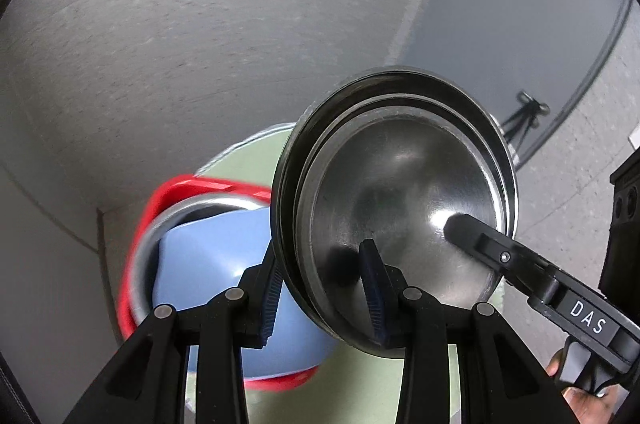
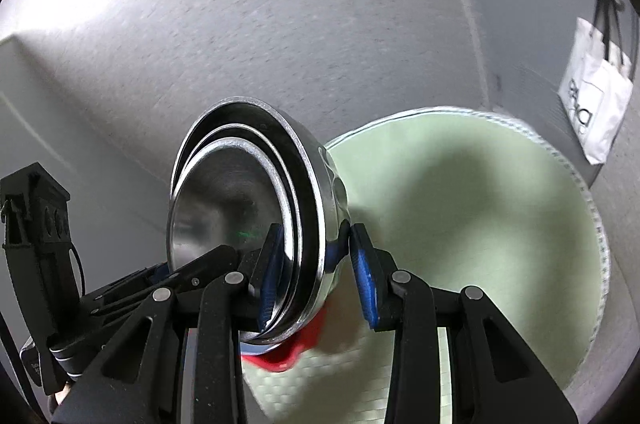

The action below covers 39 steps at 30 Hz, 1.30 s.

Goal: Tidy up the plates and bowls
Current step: 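Lift the bowl stack and lower it into the red basin onto the blue plate, then open the right gripper and withdraw from the red basin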

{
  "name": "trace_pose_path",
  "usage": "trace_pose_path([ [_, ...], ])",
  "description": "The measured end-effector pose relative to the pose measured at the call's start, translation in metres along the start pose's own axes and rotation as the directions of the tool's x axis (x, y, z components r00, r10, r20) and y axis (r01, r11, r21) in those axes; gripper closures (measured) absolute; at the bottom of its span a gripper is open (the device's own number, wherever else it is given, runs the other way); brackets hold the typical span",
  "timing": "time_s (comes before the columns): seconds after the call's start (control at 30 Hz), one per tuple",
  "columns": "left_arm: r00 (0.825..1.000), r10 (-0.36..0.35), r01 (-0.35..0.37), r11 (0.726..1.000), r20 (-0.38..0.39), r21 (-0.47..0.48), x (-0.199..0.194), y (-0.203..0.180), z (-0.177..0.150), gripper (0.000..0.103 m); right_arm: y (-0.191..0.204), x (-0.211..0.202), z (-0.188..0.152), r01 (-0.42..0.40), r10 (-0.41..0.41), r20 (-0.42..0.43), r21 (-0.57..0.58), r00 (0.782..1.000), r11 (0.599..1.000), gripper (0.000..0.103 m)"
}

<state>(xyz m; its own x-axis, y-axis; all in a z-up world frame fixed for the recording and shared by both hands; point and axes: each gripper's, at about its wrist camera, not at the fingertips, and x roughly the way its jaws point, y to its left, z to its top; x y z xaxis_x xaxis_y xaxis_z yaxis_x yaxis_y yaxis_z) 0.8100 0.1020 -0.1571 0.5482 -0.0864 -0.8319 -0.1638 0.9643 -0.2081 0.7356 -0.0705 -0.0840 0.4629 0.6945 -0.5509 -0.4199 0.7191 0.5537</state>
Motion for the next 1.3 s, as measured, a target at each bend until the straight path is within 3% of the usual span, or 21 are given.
trace_pose_path([
  [0.2,0.998,0.042,-0.045,0.996,-0.037,-0.077,-0.021,0.060,-0.033,0.069,0.045,0.041,-0.026,-0.024,0.020,-0.086,-0.052,0.996,0.998,0.069],
  [0.47,0.990,0.042,-0.063,0.986,-0.133,-0.154,-0.009,0.117,-0.061,0.069,0.075,0.107,-0.056,0.019,-0.044,-0.219,-0.113,0.975,0.993,0.069],
  [0.57,0.986,0.035,-0.062,0.985,-0.166,-0.162,0.001,0.126,-0.067,0.068,0.074,0.124,-0.061,0.053,-0.084,-0.251,-0.128,0.964,0.990,0.069],
  [0.8,0.977,0.010,-0.045,0.986,-0.215,-0.159,0.035,0.119,-0.043,0.067,0.074,0.151,-0.067,0.152,-0.201,-0.282,-0.185,0.938,0.971,0.069],
  [1.03,0.971,-0.022,-0.018,0.986,-0.237,-0.167,0.073,0.120,-0.028,0.064,0.076,0.157,-0.067,0.228,-0.285,-0.259,-0.229,0.923,0.946,0.066],
  [1.2,0.971,-0.023,-0.018,0.986,-0.237,-0.167,0.081,0.121,-0.031,0.061,0.080,0.151,-0.070,0.261,-0.316,-0.239,-0.233,0.918,0.937,0.063],
  [1.3,0.972,-0.043,0.001,0.984,-0.230,-0.180,0.085,0.125,-0.031,0.053,0.077,0.145,-0.071,0.227,-0.270,-0.243,-0.191,0.932,0.955,0.062],
])
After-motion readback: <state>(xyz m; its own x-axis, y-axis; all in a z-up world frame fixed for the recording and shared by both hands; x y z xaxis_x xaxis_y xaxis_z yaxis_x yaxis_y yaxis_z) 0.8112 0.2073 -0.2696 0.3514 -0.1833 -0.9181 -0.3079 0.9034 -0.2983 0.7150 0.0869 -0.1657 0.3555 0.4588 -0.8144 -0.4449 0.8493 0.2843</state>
